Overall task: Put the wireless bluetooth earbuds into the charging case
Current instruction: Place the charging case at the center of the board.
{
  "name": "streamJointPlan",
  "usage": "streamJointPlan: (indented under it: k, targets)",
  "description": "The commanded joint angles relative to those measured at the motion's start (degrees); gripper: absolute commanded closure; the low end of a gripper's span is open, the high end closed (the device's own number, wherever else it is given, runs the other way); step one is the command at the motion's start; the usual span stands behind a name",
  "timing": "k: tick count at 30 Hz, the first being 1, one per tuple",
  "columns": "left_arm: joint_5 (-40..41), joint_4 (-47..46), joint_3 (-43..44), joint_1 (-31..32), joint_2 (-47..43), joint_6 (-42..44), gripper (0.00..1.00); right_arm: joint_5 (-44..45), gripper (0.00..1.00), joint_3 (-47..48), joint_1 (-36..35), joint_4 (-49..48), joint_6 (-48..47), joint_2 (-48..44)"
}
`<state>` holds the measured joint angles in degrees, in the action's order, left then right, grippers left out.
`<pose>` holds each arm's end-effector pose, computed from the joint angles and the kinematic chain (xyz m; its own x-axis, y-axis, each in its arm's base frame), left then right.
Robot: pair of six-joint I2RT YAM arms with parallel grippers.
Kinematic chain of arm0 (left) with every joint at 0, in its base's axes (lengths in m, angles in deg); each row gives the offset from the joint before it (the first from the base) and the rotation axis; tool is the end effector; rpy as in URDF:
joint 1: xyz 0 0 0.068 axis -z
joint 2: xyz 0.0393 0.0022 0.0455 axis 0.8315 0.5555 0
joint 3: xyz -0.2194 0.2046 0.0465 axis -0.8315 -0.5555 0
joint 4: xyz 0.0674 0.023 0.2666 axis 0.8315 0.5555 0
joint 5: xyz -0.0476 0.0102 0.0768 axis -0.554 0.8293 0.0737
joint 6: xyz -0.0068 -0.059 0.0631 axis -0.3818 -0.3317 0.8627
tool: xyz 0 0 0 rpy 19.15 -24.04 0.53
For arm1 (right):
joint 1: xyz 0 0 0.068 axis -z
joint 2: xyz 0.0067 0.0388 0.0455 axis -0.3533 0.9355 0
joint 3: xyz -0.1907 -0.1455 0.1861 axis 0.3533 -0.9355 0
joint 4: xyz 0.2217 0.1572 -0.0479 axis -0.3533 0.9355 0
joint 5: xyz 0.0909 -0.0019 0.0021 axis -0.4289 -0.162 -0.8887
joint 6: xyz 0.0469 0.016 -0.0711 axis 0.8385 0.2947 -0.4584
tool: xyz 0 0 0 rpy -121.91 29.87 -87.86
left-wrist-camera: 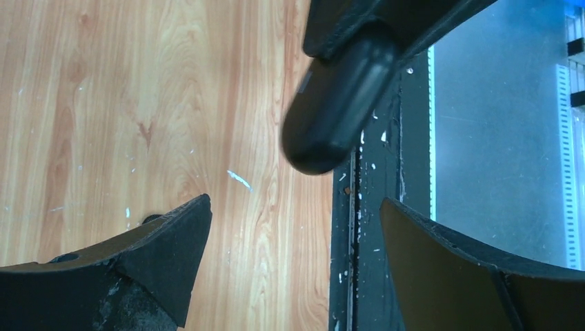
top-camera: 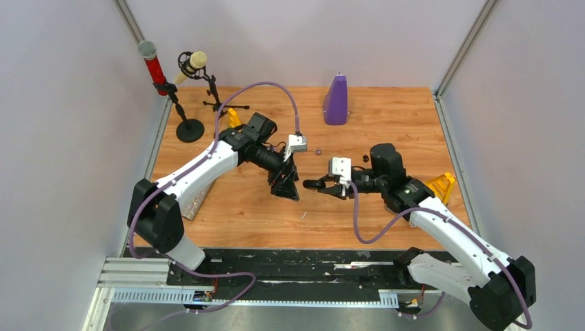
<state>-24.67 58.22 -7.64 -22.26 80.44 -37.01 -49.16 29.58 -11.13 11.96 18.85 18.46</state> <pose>0.2490 -0.2434 0.2969 -0.3766 0.5482 -0.7467 0.8995 0.0237 -0.4362 0.1728 0.1743 0.3075 0.2184 -0.3326 -0.9174 -0.9697 0.0318 -0.2424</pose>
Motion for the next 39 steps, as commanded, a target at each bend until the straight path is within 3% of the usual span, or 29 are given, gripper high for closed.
streamJointPlan:
  k: [1, 4, 10, 21, 28, 32, 35, 37, 39]
  targets:
    - [4.7, -6.1, -1.3, -1.7, -3.0, -6.0, 0.00, 18.3, 1.00, -2.6, -1.7, -1.9, -14.5, 1.2]
    - [9.7, -11.3, -4.2, -4.2, -5.0, -10.4, 0.00, 30.0, 1.00, -5.6, -1.7, -6.7, -14.8, 4.5]
    - [24.6, -16.6, -6.0, -7.3, -7.9, -12.9, 0.00, 42.9, 1.00, -4.8, -2.5, -6.0, -8.4, 12.4]
    - [29.0, -18.8, -7.7, -10.1, -12.6, -13.4, 0.00, 68.0, 0.96, 2.6, -6.8, 0.7, 1.5, 34.0]
    - [29.4, -19.8, -8.6, -11.2, -14.0, -13.5, 0.00, 65.3, 0.87, 6.7, -12.0, 6.7, 6.7, 37.7]
    - [29.1, -20.1, -8.9, -11.7, -14.2, -13.7, 0.00, 64.5, 0.76, 9.1, -14.8, 10.4, 9.6, 39.2]
    - [29.1, -20.4, -9.1, -11.9, -14.2, -13.7, 0.00, 61.0, 0.61, 10.5, -16.0, 13.4, 11.2, 39.0]
    - [29.0, -20.5, -9.2, -11.9, -14.1, -13.7, 0.00, 57.8, 0.46, 11.4, -16.4, 15.1, 12.0, 38.0]
    - [28.9, -20.5, -9.3, -11.9, -14.1, -13.6, 0.00, 55.3, 0.41, 12.1, -16.4, 16.5, 12.5, 36.7]
